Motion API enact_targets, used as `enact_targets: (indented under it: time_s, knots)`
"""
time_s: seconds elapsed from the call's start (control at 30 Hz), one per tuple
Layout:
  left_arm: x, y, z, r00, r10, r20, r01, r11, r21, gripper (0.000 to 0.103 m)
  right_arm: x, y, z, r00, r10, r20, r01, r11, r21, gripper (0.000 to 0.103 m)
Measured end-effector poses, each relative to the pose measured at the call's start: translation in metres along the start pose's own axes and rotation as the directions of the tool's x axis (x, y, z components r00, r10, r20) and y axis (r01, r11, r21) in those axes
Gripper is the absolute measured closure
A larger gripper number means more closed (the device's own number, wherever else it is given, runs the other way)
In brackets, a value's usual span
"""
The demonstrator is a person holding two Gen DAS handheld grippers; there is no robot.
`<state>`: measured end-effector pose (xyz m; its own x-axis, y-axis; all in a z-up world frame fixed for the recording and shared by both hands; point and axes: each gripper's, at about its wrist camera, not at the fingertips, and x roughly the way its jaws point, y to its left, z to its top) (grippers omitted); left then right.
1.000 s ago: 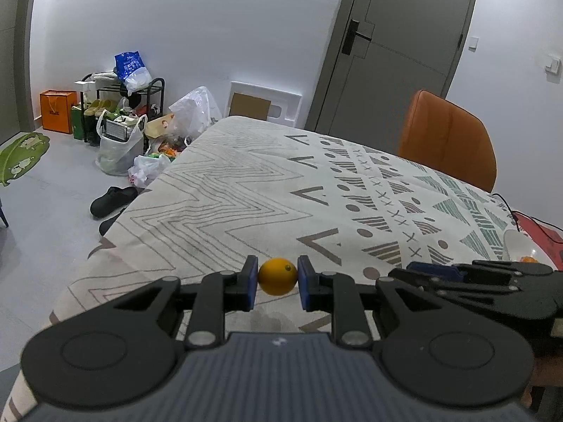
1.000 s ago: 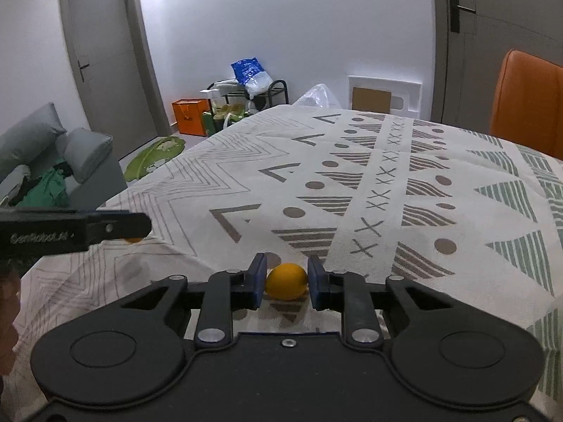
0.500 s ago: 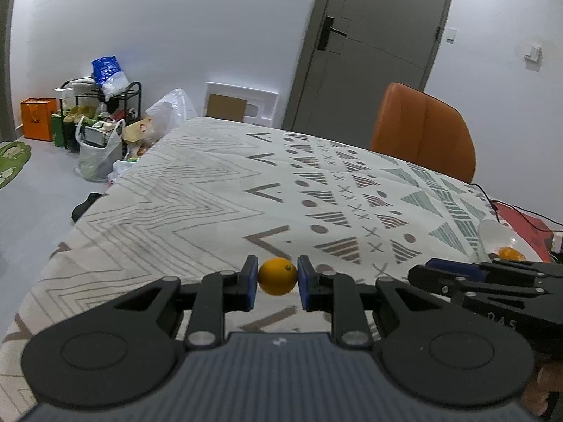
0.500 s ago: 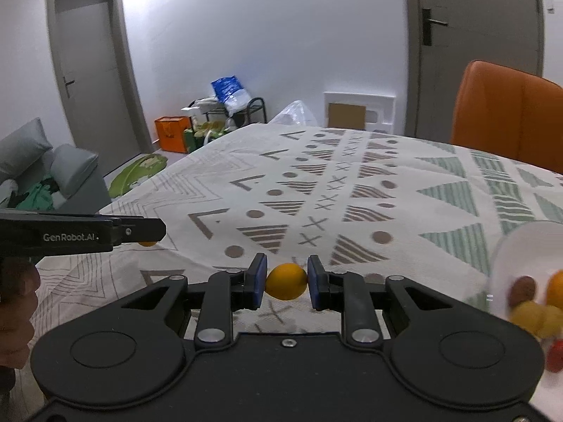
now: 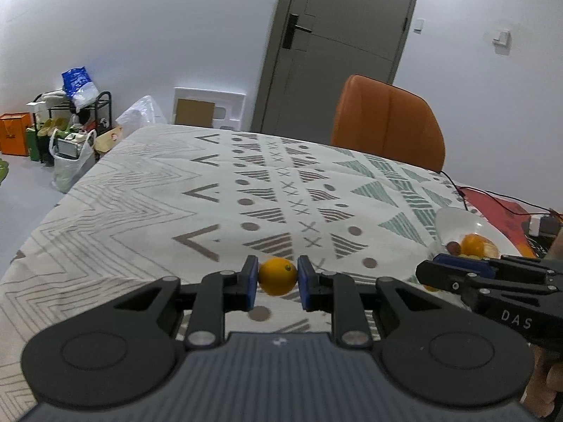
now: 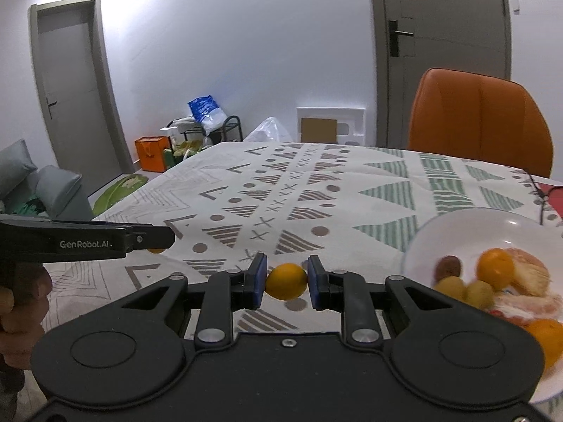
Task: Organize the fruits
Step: 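Carry the small mandarin in the left tool toward the white plate, then lower the mandarin onto the white plate and open the left tool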
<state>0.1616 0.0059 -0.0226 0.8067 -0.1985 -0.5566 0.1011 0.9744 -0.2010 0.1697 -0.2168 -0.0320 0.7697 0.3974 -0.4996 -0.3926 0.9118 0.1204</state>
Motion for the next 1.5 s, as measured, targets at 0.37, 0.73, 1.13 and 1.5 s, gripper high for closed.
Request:
enact_targets:
  time_s: [0.37,0.73,1.13,1.5]
  knots:
    - [0.002,-0.035,0.002,0.999,-0.053,0.005,0.053,0.998,0.045,0.081,-0.027,-0.024,-0.006,0.998,-0.041,0.037,0.04,0.999,0.031,0.08]
    - [0.007,-0.069,0.001,0.995,-0.102,-0.001,0.102,0.991,0.084,0.081,-0.054,-0.051,-0.015,0.994,-0.097,0.059,0.092,0.993,0.071,0.08]
    - [0.015,-0.102,-0.001,0.99,-0.138,-0.014,0.139,0.983,0.122,0.081,-0.073,-0.08,-0.026,0.988,-0.137,0.073,0.128,0.985,0.118,0.08]
    - [0.029,-0.134,-0.003,0.985,-0.171,-0.037,0.175,0.971,0.166,0.081,-0.081,-0.108,-0.038,0.982,-0.175,0.065,0.162,0.973,0.167,0.08]
